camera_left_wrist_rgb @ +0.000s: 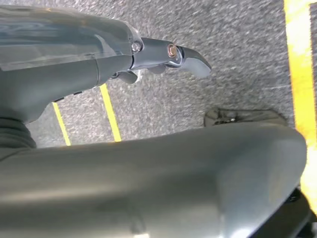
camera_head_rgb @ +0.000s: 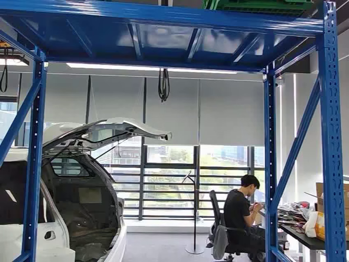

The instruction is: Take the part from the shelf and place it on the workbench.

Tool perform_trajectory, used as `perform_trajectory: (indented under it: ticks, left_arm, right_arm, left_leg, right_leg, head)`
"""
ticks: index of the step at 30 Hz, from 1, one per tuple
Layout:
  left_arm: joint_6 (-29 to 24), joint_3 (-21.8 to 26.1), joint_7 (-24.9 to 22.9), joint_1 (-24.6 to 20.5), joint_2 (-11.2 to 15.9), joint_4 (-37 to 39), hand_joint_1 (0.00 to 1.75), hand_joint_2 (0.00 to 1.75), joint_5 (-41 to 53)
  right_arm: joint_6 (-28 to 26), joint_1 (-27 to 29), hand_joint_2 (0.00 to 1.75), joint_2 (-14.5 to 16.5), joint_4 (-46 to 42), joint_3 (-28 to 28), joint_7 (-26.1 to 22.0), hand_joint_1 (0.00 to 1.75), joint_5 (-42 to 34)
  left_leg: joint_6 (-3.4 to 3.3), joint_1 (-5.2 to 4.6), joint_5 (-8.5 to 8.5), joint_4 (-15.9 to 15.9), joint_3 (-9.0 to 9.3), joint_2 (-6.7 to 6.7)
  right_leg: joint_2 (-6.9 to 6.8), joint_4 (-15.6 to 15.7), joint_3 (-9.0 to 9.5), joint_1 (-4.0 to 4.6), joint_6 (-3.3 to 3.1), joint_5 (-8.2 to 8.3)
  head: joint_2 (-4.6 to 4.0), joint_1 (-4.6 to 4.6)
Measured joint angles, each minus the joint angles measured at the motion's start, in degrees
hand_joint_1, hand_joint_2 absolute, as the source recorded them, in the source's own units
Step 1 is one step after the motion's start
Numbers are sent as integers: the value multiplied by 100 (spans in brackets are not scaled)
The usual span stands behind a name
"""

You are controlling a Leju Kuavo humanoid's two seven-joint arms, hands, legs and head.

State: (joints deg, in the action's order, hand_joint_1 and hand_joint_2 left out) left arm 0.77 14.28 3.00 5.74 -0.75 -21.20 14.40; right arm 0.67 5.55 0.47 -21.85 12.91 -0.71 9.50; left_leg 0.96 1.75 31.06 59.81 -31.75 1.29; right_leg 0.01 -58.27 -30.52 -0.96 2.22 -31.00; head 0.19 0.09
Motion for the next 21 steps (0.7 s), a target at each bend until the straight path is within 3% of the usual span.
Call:
perform_trajectory:
  ticks: [1,2,5,6,15,21]
  left_arm:
    - [2,50,9,-9,-6,1,0,175,51]
    - [8,102,22,-18,-13,1,0,175,111]
    - [45,421,102,-78,-53,3,0,44,471]
    - [55,533,129,-98,-67,5,0,0,594]
    - [117,1597,348,-292,-200,95,0,0,1634]
    - [167,2255,471,-410,-285,169,0,0,2244]
  right_arm:
    - [2,-10,175,3,8,51,0,0,33]
    - [3,-20,131,5,15,104,-1,0,71]
    - [6,-82,0,24,57,436,-6,0,295]
    - [10,-104,0,32,72,556,-12,0,369]
    - [228,-356,0,74,88,1580,-497,0,886]
    - [526,-556,0,139,-546,1759,-1036,0,862]
  left_leg:
    - [0,0,0,0,0,0]
    - [0,0,0,0,0,0]
    - [0,-1,0,0,-1,0]
    - [0,-1,0,0,-1,0]
    - [-1,0,0,0,-1,0]
    - [-3,-1,-3,0,0,0]
  right_leg:
    - [0,0,0,0,0,0]
    - [0,0,0,0,0,0]
    - [0,0,0,-1,0,0]
    - [0,0,0,-1,0,0]
    - [0,-1,3,0,0,0]
    - [-2,-2,4,0,1,1]
  head:
    - [0,0]
    - [0,0]
    - [1,0]
    - [1,0]
    - [1,0]
    - [1,1]
